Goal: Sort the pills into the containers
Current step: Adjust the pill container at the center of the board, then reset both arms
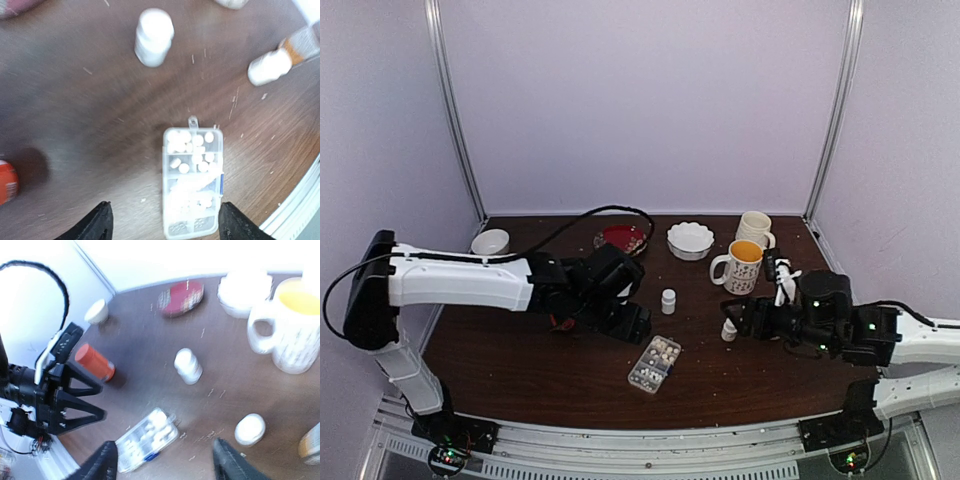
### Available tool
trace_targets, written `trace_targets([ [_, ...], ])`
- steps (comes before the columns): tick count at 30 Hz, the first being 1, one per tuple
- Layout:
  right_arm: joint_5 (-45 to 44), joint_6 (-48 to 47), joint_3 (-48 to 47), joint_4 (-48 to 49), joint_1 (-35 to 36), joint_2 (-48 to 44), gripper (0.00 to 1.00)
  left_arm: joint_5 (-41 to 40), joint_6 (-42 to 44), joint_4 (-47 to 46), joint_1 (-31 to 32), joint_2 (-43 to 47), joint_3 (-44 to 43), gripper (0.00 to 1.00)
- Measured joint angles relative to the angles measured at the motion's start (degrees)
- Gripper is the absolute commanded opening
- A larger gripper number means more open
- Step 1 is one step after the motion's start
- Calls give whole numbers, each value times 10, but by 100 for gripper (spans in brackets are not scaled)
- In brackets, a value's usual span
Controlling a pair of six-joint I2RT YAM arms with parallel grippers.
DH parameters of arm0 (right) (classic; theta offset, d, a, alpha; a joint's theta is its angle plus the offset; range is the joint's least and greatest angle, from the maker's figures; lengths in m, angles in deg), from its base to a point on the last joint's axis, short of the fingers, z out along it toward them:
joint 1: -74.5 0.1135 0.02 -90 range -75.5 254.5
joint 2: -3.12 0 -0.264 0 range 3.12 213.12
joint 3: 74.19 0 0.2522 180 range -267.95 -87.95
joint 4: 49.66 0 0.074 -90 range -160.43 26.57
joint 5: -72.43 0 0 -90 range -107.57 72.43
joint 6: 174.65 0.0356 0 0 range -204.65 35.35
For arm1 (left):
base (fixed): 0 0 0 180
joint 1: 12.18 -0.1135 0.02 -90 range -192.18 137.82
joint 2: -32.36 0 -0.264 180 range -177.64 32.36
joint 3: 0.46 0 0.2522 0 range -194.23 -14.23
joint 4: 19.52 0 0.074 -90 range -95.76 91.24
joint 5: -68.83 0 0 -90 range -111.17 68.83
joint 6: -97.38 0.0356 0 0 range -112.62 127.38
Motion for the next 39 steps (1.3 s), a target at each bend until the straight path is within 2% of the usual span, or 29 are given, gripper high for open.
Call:
trace_targets([
  [2,-51,-41,0,-22,0,-72,93,-34,6,-7,0,50,24,84],
  [4,-100,-70,0,-35,0,-128,99,-85,15,-6,0,103,44,91],
  [6,-163,-112,0,-48,0,-177,100,-119,22,-3,-3,130,51,96],
  [9,-248,-188,0,-53,0,-220,100,-178,28,21,-22,186,66,97],
  [13,-332,-320,23,-9,-6,-256,100,-235,48,34,-103,285,104,97],
  [16,-349,-402,63,52,-42,-271,98,-267,79,33,-178,360,141,98],
  [18,-337,-433,89,87,-111,-272,98,-276,106,22,-231,405,170,98],
  [23,-221,-419,102,132,-366,-246,98,-293,210,-86,-323,497,287,98],
  [26,-155,-411,102,166,-458,-205,97,-293,264,-149,-366,522,347,98],
  [28,-123,-407,104,198,-490,-163,97,-289,280,-176,-408,520,369,98],
  [32,-83,-407,129,280,-499,-73,97,-278,295,-233,-473,495,388,98],
  [39,-54,-407,162,470,-510,139,97,-264,350,-354,-491,426,438,97],
])
